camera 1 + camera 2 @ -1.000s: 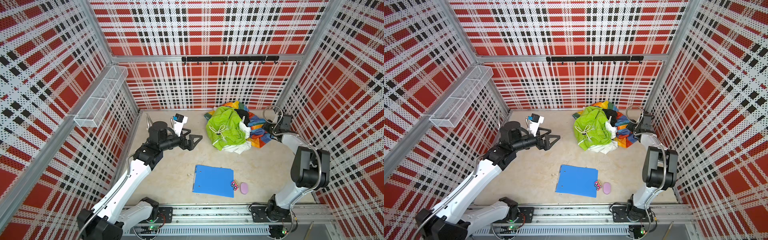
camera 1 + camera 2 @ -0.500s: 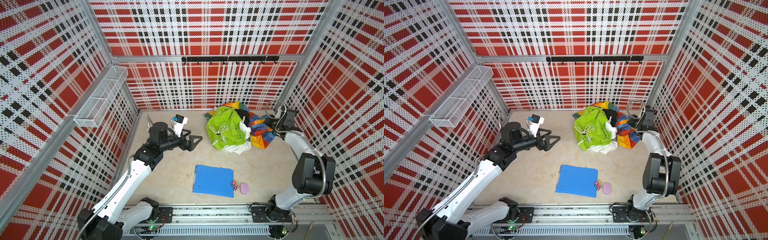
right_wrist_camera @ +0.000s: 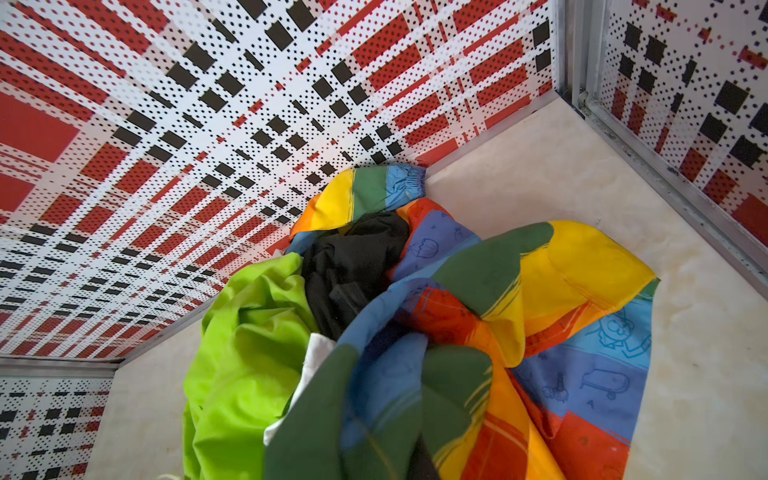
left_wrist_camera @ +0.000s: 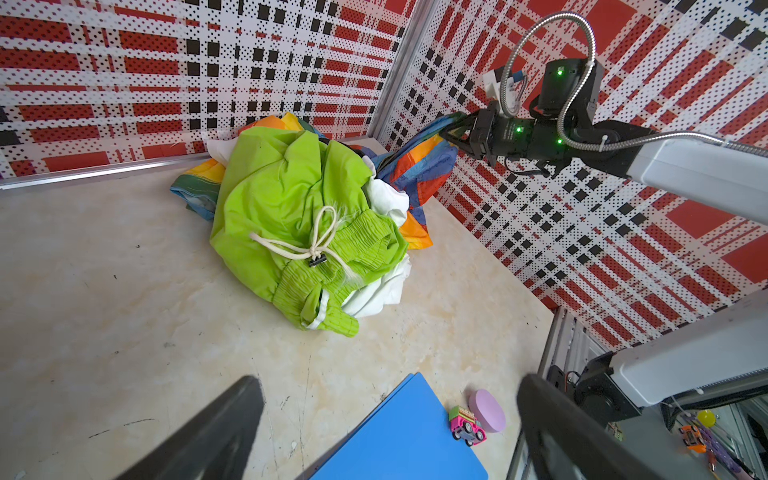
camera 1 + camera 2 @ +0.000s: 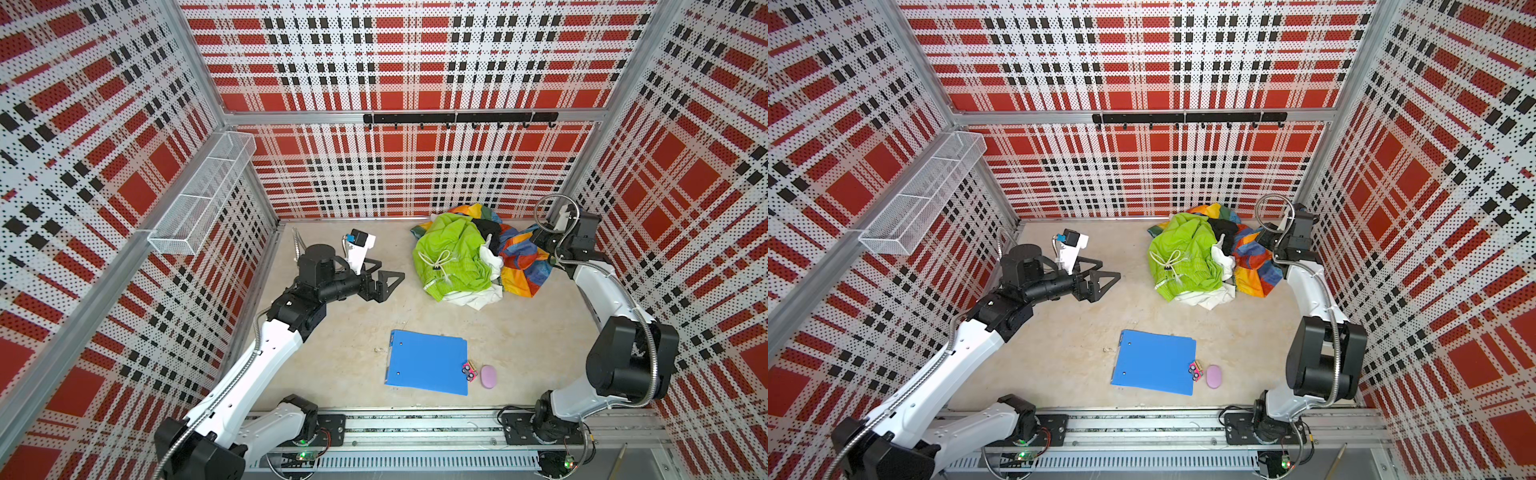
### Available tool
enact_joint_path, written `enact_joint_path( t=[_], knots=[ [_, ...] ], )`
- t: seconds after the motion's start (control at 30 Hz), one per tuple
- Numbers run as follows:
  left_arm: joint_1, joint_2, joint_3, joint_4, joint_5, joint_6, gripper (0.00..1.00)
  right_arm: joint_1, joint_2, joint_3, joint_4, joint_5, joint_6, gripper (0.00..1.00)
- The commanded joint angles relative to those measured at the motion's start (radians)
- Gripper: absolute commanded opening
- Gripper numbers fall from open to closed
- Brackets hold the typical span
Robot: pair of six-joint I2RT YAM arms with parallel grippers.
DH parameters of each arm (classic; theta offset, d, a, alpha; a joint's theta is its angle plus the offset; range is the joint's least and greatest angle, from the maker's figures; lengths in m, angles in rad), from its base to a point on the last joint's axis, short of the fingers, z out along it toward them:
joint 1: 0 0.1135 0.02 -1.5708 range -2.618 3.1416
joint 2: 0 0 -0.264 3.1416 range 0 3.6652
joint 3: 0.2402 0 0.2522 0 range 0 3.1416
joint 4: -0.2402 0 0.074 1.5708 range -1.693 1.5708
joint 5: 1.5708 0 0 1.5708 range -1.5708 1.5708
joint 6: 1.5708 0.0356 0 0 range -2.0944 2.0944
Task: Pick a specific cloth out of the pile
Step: 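Grasp the rainbow-striped cloth with the right gripper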
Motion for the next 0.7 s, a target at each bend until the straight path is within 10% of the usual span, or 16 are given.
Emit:
enact_joint_path(
  t=[0.0, 0.67],
  knots=[
    [0.007, -0.023, -0.006, 0.029, 0.002, 0.009, 0.99, 0.0, -0.073, 0.042, 0.083, -0.018, 0.007, 0.0],
    [0.008, -0.035, -0.012, 0.031, -0.003, 0.011, 0.99, 0.0, -0.171, 0.115, 0.08, -0.001, -0.026, 0.0]
  ],
)
